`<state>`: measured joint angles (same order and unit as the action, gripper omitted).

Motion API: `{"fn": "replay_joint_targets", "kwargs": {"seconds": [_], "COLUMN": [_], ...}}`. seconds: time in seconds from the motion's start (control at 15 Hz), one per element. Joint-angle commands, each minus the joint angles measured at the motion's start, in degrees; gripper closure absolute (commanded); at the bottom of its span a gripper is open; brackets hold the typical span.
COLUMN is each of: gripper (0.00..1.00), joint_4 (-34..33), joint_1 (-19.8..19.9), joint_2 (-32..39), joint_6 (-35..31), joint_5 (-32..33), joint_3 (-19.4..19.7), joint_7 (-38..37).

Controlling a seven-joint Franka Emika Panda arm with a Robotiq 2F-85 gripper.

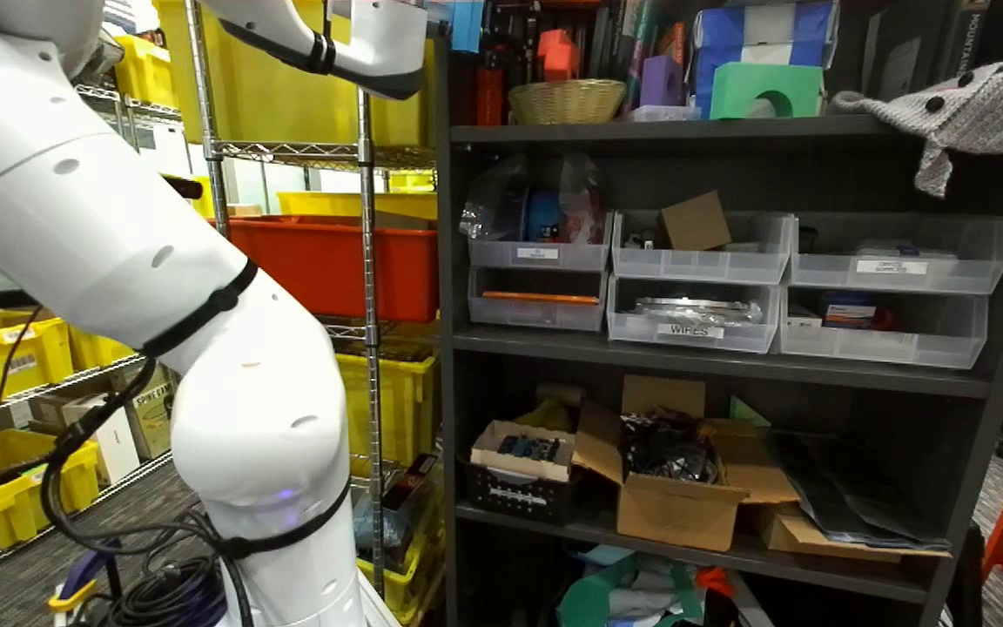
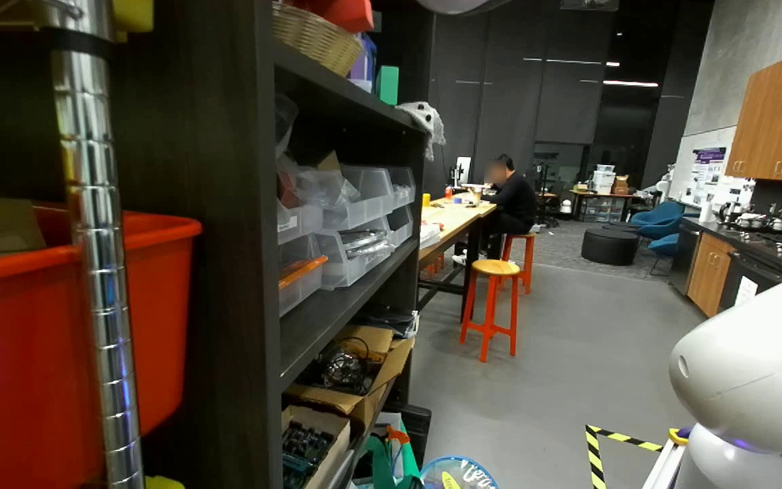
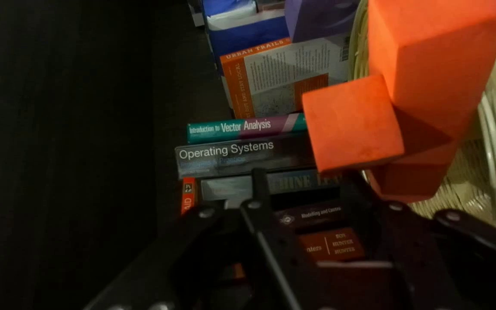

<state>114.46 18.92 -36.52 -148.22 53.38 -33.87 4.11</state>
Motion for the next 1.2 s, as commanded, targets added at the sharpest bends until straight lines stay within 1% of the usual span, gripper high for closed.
{"fn": "replay_joint_targets", "kwargs": {"seconds": [0.0,0.07,0.2,0.47,0.67,0.87,1.13], "gripper": [0.21,0.13,0.00,0.00,0.00,0.00,0.00], "joint_4": [-1.37,-1.20,-0.50,2.02,6.16,12.32,22.10], "joint_1": [-7.26,-8.81,-12.26,-19.05,-24.09,-26.37,-28.39], "joint_2": [2.82,2.86,2.55,0.40,-2.74,-7.58,-14.96], "joint_6": [2.78,3.03,2.79,1.18,-1.56,-6.34,-14.55], "joint_5": [4.73,5.59,6.98,6.54,5.20,5.83,4.73], "joint_3": [4.63,5.79,8.54,14.26,19.34,24.21,32.15], "joint_7": [-1.74,-2.20,-2.77,-1.57,0.49,1.36,5.82]}}
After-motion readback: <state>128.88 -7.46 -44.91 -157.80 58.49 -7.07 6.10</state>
